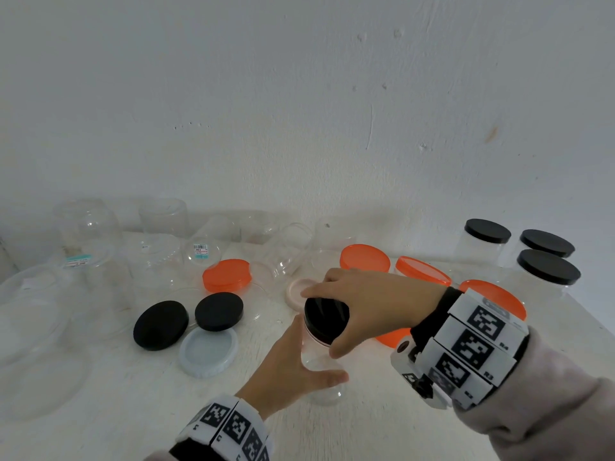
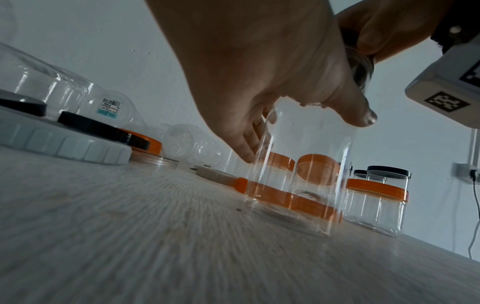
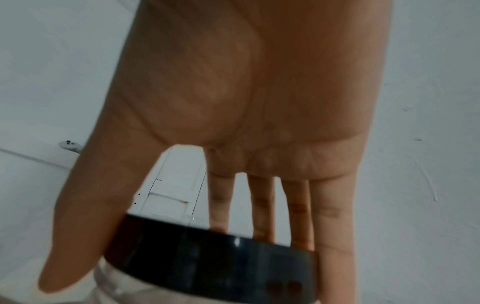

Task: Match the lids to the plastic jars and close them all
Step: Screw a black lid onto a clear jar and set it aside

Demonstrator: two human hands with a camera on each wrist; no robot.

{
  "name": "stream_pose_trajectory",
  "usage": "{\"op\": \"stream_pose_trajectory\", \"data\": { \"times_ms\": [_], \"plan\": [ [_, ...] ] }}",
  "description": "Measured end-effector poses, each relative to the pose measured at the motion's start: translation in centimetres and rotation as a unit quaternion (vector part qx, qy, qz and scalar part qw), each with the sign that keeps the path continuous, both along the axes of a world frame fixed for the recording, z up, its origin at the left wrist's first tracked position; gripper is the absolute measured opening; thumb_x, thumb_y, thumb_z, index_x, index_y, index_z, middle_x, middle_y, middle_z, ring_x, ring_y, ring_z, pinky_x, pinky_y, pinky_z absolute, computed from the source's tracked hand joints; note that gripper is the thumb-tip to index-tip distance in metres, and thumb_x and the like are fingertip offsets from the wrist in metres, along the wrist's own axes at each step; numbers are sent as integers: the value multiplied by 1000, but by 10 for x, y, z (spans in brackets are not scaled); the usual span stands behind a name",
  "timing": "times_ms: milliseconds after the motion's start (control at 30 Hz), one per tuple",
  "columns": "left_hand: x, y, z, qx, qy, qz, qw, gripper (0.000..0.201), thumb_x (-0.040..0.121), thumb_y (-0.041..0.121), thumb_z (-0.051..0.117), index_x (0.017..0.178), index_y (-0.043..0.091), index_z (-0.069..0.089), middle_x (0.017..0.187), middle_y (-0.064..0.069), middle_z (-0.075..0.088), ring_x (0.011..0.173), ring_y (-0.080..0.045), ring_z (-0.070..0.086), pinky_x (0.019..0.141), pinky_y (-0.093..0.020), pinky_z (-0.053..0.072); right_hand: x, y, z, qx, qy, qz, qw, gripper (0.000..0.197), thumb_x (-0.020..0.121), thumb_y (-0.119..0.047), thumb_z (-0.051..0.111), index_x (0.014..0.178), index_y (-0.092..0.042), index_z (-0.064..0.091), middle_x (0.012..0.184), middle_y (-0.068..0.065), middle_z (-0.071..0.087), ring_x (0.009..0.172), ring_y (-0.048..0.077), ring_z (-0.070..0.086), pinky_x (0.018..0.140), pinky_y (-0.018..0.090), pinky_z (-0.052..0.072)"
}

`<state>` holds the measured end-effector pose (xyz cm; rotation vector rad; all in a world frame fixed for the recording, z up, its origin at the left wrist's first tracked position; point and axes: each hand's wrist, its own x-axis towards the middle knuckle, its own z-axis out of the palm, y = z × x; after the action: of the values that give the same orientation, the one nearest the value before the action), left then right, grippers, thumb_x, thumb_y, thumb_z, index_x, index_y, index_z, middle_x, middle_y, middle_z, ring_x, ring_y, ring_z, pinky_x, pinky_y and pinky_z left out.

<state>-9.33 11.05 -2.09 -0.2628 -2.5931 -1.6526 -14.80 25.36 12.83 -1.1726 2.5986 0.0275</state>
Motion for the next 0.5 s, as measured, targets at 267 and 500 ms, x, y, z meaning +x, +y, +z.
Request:
{"op": "stream_pose_trajectory", "data": {
  "times_ms": [267, 500],
  "plan": [
    [-1, 0, -3, 14, -10, -7, 1000, 90, 59, 66, 79, 131, 62, 25, 130, 39, 44, 120, 17, 40, 95, -16, 35, 3, -7, -14, -7, 95, -66, 993, 66, 70, -78, 57, 108, -26, 46, 85, -10, 40, 73, 10, 43, 57, 25, 33],
    [1, 1, 0, 15, -9, -6, 1000, 85, 58, 67, 78, 125, 65, 26, 126, 41, 45, 118, 17, 42, 93, -13, 36, 4, -3, -14, -21, 2, -40, 999, 73, 79, -64, 60, 140, -37, 32, 112, -10, 37, 102, 12, 38, 78, 28, 40]
  ]
}}
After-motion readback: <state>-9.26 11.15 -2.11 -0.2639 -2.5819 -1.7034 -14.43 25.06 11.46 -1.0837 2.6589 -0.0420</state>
